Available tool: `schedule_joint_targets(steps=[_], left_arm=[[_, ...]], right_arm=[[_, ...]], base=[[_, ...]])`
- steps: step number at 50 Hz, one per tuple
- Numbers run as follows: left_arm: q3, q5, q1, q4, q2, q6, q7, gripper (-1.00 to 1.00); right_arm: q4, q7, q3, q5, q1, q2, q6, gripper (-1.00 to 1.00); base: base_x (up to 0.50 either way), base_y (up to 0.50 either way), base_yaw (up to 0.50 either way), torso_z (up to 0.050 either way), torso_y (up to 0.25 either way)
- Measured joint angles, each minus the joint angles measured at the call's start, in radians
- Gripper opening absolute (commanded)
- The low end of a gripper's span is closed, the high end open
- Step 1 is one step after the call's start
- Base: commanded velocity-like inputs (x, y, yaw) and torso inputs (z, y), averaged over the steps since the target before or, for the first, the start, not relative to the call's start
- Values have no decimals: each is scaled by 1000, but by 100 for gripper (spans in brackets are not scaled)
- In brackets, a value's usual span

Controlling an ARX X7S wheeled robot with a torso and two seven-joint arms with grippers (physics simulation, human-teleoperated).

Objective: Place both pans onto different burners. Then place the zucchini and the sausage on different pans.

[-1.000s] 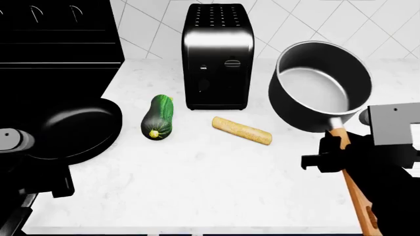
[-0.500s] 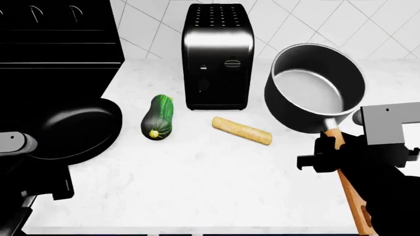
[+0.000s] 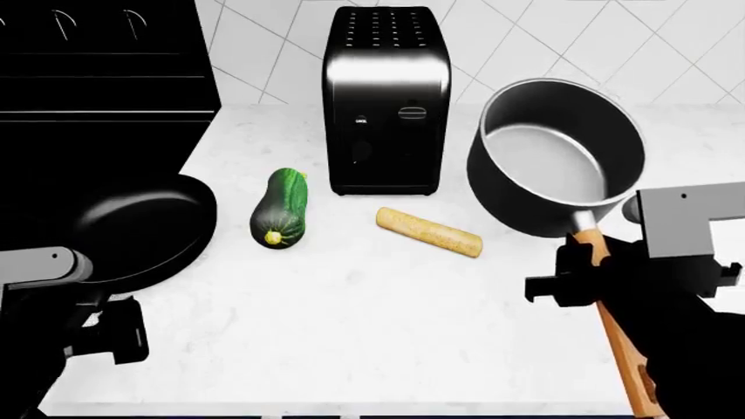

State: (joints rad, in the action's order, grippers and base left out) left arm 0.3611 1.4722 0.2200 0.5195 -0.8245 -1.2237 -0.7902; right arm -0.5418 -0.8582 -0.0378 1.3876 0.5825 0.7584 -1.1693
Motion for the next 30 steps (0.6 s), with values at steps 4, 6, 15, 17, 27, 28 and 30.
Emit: schedule_joint_targets(steps=[4,6,15,17,27,28,30], left_arm=[[-24,-23,11,-14,7,5,14,100],[-36,-36,16,-21,10,7,22,100],[-90,-96,35,-57,21,21,55,100],[-100,-108,39,-65,22,24,61,100],[-128,-150,47,-103,24,39,82,100],[-129,-153,48,-105,24,41,85,100],[-133,-159,49,-109,24,45,90,100]], right_arm=[[1,5,0,-5,-6,1,6,-100],[2,8,0,-8,-9,2,9,-100],[8,22,0,-25,-26,3,27,-100],[9,24,0,-28,-30,3,30,-100],[12,32,2,-44,-36,4,38,-100],[12,33,2,-45,-36,4,38,-100],[13,33,1,-48,-36,4,39,-100]], base=[[0,0,0,0,3],[0,0,0,0,0],[0,0,0,0,2],[0,0,0,0,0],[0,0,0,1,1],[0,0,0,0,0],[0,0,0,0,0]])
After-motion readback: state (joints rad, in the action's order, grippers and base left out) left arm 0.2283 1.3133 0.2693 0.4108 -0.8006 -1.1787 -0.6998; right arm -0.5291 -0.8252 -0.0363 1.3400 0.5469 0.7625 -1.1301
